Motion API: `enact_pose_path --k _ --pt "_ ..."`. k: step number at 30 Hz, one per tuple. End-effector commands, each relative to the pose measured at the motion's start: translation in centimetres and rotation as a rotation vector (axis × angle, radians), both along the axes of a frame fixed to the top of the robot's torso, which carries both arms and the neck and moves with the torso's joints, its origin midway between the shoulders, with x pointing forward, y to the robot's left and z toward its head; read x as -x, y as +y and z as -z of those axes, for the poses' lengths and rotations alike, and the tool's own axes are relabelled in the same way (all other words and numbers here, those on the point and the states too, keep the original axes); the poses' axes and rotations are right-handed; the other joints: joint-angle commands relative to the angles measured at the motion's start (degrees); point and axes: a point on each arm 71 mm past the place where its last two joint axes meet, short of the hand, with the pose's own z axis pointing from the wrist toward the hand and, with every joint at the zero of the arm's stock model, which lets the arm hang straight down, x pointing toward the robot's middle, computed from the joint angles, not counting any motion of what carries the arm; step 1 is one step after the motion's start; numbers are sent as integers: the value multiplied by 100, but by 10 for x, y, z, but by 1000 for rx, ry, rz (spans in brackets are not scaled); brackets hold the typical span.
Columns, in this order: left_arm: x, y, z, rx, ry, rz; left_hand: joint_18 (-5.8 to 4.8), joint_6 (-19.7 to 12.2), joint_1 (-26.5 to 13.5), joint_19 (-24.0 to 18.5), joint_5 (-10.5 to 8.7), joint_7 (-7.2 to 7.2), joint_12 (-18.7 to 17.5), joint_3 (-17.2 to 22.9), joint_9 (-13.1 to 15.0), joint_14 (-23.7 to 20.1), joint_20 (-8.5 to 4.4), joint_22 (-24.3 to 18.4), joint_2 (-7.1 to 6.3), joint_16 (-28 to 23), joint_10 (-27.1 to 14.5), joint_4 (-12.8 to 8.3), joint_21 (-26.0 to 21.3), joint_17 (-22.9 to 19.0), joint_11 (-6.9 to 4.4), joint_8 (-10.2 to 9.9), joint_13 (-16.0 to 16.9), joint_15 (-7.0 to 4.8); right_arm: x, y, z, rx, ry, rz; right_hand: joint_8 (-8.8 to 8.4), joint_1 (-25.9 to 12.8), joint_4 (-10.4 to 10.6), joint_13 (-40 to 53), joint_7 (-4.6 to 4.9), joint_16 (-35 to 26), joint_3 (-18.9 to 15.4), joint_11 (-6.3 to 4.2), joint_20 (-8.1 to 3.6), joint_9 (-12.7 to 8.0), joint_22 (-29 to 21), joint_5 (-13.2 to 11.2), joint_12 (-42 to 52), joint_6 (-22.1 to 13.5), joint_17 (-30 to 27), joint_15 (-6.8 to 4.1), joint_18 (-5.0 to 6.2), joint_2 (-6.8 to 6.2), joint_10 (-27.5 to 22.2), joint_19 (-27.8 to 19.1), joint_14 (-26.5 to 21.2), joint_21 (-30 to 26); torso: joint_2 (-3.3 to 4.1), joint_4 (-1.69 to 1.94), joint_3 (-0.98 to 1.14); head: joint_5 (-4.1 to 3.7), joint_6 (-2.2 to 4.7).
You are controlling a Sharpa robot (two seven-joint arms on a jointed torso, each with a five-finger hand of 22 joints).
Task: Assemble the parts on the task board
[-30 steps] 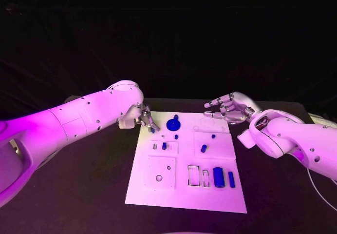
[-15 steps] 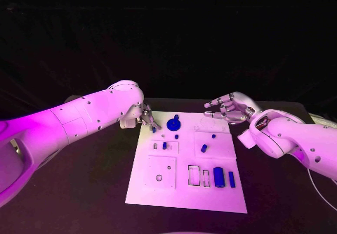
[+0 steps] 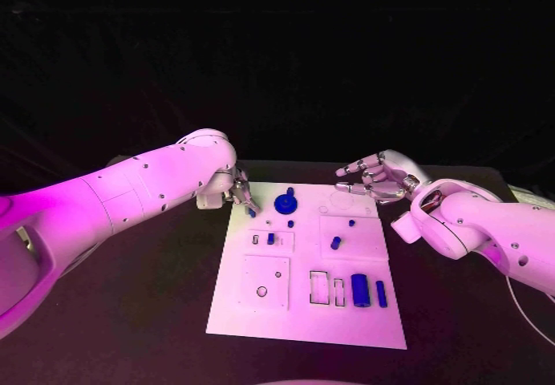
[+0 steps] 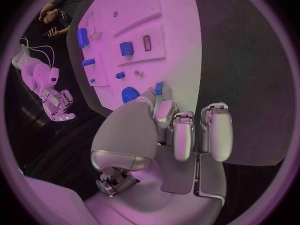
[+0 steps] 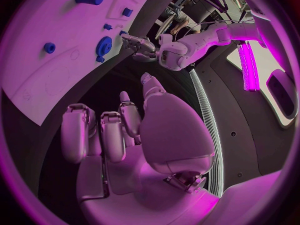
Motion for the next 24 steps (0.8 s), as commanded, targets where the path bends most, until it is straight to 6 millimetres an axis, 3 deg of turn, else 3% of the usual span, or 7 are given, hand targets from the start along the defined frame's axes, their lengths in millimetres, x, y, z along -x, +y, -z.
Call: enact_pose_path --k 1,2,4,7,11,17,24 --pt "3 -1 5 -31 53 26 30 -44 303 317 45 -42 -38 303 -20 612 -46 902 58 18 -10 -198 2 1508 -60 -11 -21 -45 1 2 0 3 3 -21 -5 -15 8 15 -7 -6 -18 -11 -28 6 1 34 -10 30 910 -20 55 62 -4 -24 462 -28 2 1 -2 1 -8" --pt "3 -2 6 -31 55 28 33 -67 377 310 42 -13 -56 481 -29 612 -49 888 45 18 -18 -273 -11 1508 -45 -29 -35 -35 1 2 0 3 3 -22 -5 -15 8 15 -7 -6 -18 -11 -28 6 1 34 -10 30 910 -20 55 62 -4 -24 462 -28 2 -1 1 4 -8" --pt "3 -2 6 -26 51 30 34 -86 260 306 24 72 -89 1125 -26 612 -7 883 -177 18 -7 -382 -23 1508 -15 -32 -72 20 1 3 0 3 3 -22 -5 -15 8 15 -7 -6 -18 -11 -28 6 1 34 -10 30 910 -20 55 62 -4 -24 462 -28 -2 -6 1 8 -12" --pt "3 -3 5 -9 35 27 36 -73 34 306 25 64 -91 1713 14 612 12 883 -339 18 17 -451 -30 1508 -1 21 -90 33 1 3 0 3 3 -23 -5 -15 8 15 -7 -6 -18 -11 -28 6 1 34 -10 30 910 -20 55 62 -4 -24 462 -28 -4 -9 4 5 -8" --pt "3 -4 3 43 1 11 37 -89 -213 306 12 54 -67 2219 87 612 16 880 -502 18 47 -575 -40 1508 4 110 -86 29 1 2 0 3 3 -22 -5 -15 8 15 -7 -6 -18 -11 -28 6 1 34 -10 30 910 -20 55 62 -4 -24 462 -28 -3 -3 5 -4 -3" --pt "12 -7 -3 139 -32 13 39 -95 -378 307 2 45 -22 2540 153 612 7 881 -622 18 87 -703 -45 1508 5 196 -57 24 1 2 0 3 2 -20 -5 -15 8 15 -7 -6 -18 -11 -28 6 1 34 -10 30 910 -20 55 62 -4 -24 462 -28 -3 12 3 -5 -6" --pt "31 -8 -11 209 -68 38 32 -78 -431 319 -4 36 55 2628 173 612 2 907 -683 18 142 -751 -27 1508 -1 229 16 21 1 1 0 3 2 -20 -3 -15 9 15 -7 -10 -19 -11 -28 6 0 33 -9 32 904 -20 56 65 -3 -24 460 -29 -12 22 12 46 -12"
